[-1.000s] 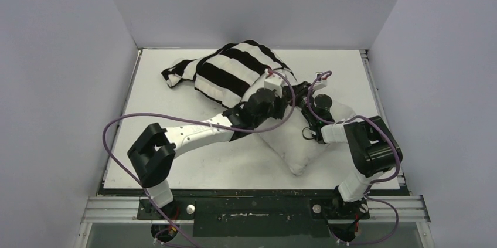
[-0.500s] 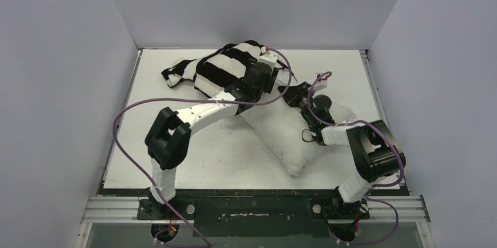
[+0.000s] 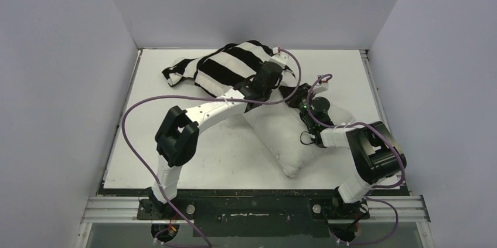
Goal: Put the pillow into the pillowcase
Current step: Stuff the pillow into the pillowcase.
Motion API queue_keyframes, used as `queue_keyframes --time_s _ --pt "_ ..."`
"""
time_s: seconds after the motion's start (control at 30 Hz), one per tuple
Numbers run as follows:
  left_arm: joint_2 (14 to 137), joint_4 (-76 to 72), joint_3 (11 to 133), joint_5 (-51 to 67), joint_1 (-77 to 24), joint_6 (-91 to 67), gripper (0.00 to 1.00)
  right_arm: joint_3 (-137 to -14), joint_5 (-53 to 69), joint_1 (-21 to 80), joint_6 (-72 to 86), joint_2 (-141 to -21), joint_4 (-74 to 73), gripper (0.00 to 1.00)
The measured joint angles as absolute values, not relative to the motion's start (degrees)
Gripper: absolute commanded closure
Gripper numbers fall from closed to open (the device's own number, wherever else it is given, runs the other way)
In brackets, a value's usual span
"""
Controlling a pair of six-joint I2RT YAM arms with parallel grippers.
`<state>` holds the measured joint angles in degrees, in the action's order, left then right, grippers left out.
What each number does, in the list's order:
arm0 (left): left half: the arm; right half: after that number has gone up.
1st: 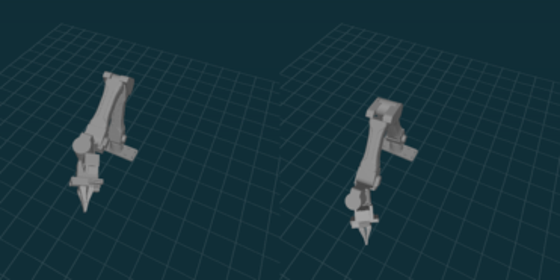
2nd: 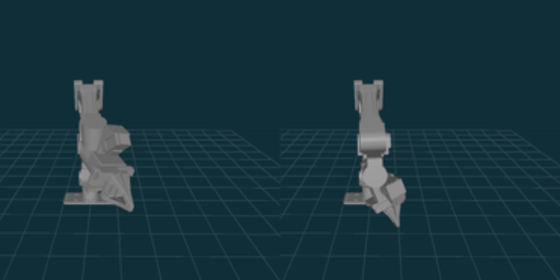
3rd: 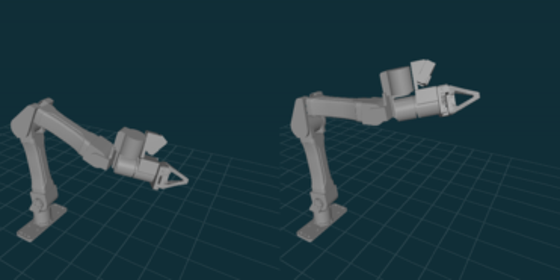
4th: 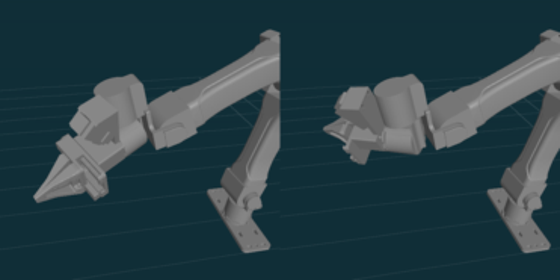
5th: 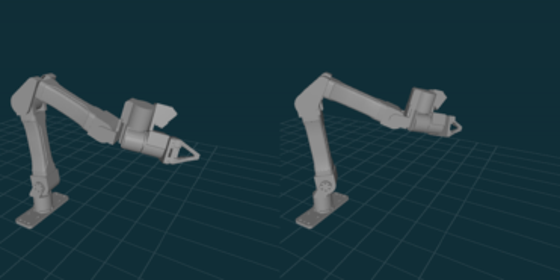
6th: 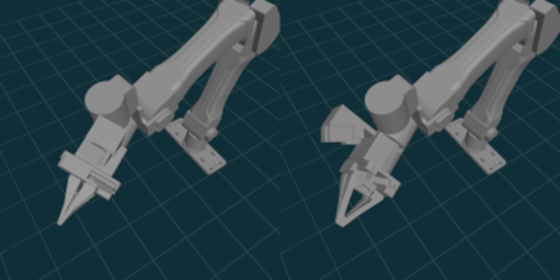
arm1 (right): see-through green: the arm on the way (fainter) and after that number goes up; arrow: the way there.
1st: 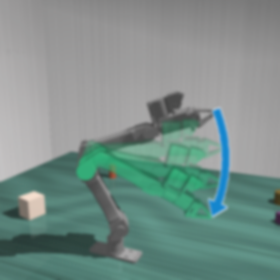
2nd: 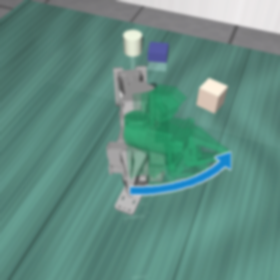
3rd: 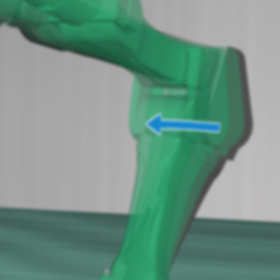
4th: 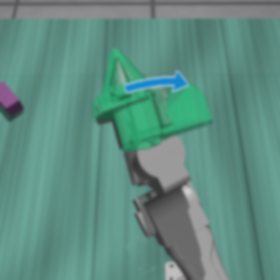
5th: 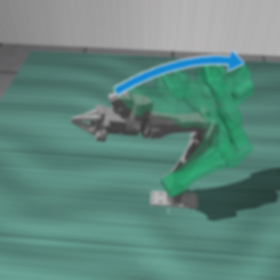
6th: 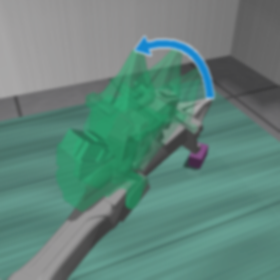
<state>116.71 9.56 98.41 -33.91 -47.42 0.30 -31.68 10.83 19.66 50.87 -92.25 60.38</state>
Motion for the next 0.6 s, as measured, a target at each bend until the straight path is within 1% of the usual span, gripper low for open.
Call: queue_keyframes --time_s 0.07,0.17,0.33,0.57,0.6 --pt "115.63 9.34 97.3 -34.02 -49.15 -0.45 1.0 -31.57 10.22 19.66 51.11 -92.23 60.4 1.0" --pt "111.0 7.79 92.44 -33.91 -52.93 -3.27 1.0 -30.68 8.75 19.66 51.86 -91.77 60.64 1.0" --pt "101.89 -2.26 79.0 -32.47 -57.95 -11.7 1.0 -29.91 7.42 19.66 52.49 -91.35 60.82 1.0" --pt "102.24 -7.64 72.75 -30.96 -56.55 -18.57 1.0 -29.76 6.28 19.66 52.84 -91.22 60.6 1.0" --pt "102.24 -8.16 72.58 -29.93 -55.9 -19.25 0.95 -29.78 6.22 19.66 52.8 -91.22 60.55 0.98"
